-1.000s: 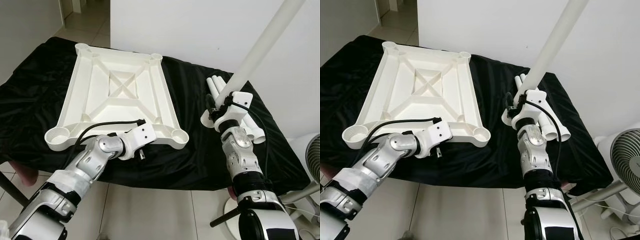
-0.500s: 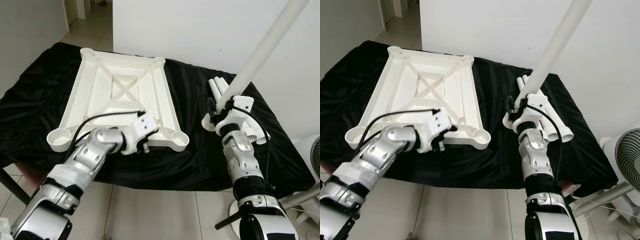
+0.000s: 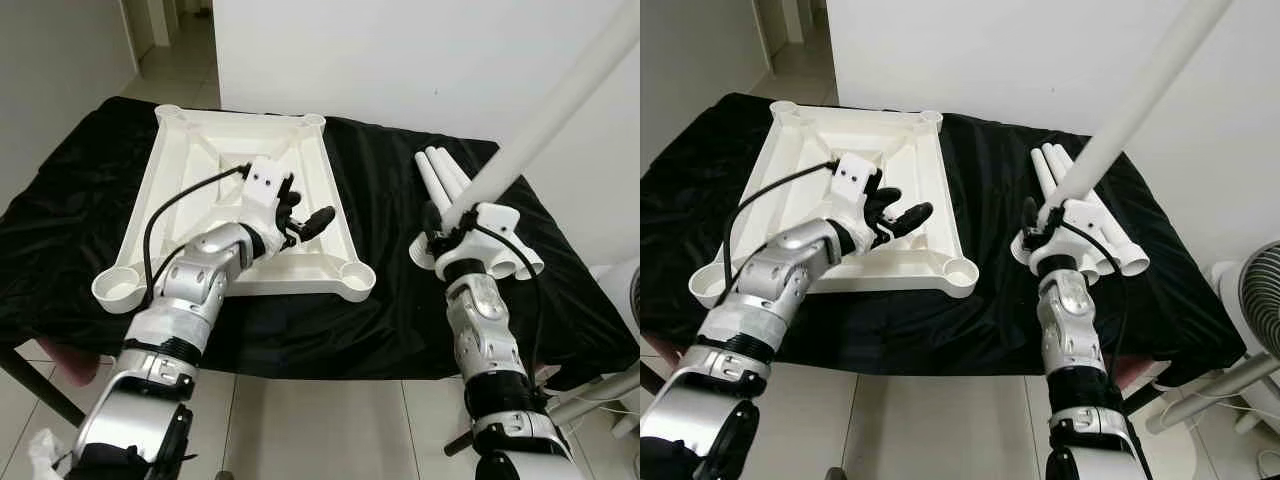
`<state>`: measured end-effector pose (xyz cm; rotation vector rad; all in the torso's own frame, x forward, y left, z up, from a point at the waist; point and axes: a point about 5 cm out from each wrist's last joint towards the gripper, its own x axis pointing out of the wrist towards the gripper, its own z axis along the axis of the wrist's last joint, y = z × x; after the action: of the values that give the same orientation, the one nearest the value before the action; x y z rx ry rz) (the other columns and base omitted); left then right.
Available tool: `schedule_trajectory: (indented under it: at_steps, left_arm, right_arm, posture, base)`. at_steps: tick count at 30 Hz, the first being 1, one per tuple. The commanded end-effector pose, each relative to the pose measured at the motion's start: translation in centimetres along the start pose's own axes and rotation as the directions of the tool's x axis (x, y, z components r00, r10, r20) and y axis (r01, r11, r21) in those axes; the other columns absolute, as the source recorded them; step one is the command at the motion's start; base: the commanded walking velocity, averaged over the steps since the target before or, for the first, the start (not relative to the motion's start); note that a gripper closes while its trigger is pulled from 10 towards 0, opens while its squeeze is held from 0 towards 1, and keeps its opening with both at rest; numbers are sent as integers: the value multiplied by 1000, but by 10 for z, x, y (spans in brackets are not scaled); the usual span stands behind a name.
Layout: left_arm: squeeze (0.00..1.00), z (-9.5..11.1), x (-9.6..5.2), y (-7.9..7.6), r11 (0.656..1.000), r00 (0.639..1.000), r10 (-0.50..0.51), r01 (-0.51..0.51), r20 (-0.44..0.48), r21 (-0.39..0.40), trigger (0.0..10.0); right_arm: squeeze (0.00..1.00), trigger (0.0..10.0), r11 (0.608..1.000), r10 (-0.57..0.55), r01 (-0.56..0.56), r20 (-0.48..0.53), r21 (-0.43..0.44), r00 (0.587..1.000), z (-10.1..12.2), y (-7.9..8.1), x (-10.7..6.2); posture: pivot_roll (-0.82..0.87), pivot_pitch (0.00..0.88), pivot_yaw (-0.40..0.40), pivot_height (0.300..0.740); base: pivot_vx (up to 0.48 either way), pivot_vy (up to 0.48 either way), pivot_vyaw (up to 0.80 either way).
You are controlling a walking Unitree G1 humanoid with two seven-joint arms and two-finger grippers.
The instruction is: Building children table
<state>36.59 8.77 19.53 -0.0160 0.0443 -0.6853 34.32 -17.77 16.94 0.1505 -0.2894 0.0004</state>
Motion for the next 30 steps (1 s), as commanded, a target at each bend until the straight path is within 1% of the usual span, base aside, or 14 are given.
schedule_trajectory:
  at_steps: [1, 2, 5, 7, 8, 10, 11, 13, 15, 18, 20, 24, 27, 30]
  left_arm:
    - [0, -9, 1, -1, 999, 999, 33, -32, -35, 10, 10000]
    - [0, -9, 1, -1, 999, 999, 35, -35, -36, 2, 10000]
    - [0, -10, 0, -5, 1000, 999, 28, -28, -45, 13, 10000]
    - [0, -11, -4, -9, 1000, 1000, 6, -6, -27, 19, 10000]
    - [0, -13, -8, -13, 999, 999, -24, 24, -27, 21, 10000]
    - [0, -14, -9, -14, 999, 999, -25, 26, -27, 29, 10000]
    - [0, -17, -12, -19, 996, 998, -47, 49, -43, 67, 10000]
    - [0, -21, -15, -25, 990, 996, -70, 76, -55, 116, 10000]
    - [0, -25, -18, -28, 986, 993, -88, 97, -73, 133, 10000]
    - [0, -32, -22, -32, 968, 989, -87, 112, -117, 224, 10000]
    - [0, -35, -23, -33, 968, 988, -85, 112, -127, 226, 10000]
    - [0, -35, -23, -33, 968, 988, -85, 112, -128, 225, 10000]
    - [0, -35, -26, -33, 970, 989, -67, 94, -129, 224, 10000]
    - [0, -35, -28, -33, 970, 989, -65, 94, -129, 225, 10000]
  right_arm:
    - [0, 10000, 1000, -6, 6, 7, -3, 1000, 2, 0, -1]
    - [0, 10000, 1000, -7, 7, 7, -3, 1000, 2, 0, -1]
    - [0, 10000, 1000, 28, -27, 6, -14, 1000, 2, 7, -1]
    - [0, 10000, 998, 56, -57, -8, -21, 998, 0, 12, 0]
    - [0, 10000, 995, 91, -91, -21, -29, 996, -2, 17, 1]
    - [0, 10000, 994, 101, -101, -24, -32, 995, -2, 19, 1]
    - [0, 10000, 992, 122, -123, -35, -35, 992, -4, 22, 3]
    - [0, 10000, 988, 145, -147, -49, -42, 988, -6, 25, 5]
    - [0, 10000, 984, 167, -170, -59, -47, 984, -7, 28, 7]
    - [0, 10000, 977, 200, -204, -74, -55, 977, -9, 33, 9]
    - [0, 10000, 973, 220, -225, -88, -54, 972, -13, 37, 9]
    - [0, 10000, 970, 230, -236, -94, -59, 969, -15, 39, 9]
    - [0, 10000, 950, 298, -308, -137, -57, 945, -27, 53, 7]
    - [0, 10000, 943, 319, -329, -145, -45, 936, -29, 57, 7]
  posture:
    - [62, 14, -52, 740]
    - [62, 14, -52, 740]
    - [66, 12, -56, 740]
    - [71, 13, -65, 740]
    - [82, 11, -76, 740]
    - [82, 11, -76, 740]
    - [99, 12, -90, 740]
    - [110, 13, -97, 740]
    - [120, 15, -103, 740]
    - [127, 18, -108, 740]
    - [136, 19, -115, 740]
    - [141, 18, -120, 740]
    - [158, 18, -135, 740]
    - [165, 18, -141, 740]
  base:
    - [0, 0, 0]
    - [0, 0, 0]
    - [0, 0, 0]
    - [0, 0, 0]
    - [0, 0, 0]
    - [0, 0, 0]
    - [0, 0, 0]
    - [0, 0, 0]
    - [0, 0, 0]
    - [0, 0, 0]
    - [0, 0, 0]
    - [0, 0, 0]
    - [0, 0, 0]
    - [0, 0, 0]
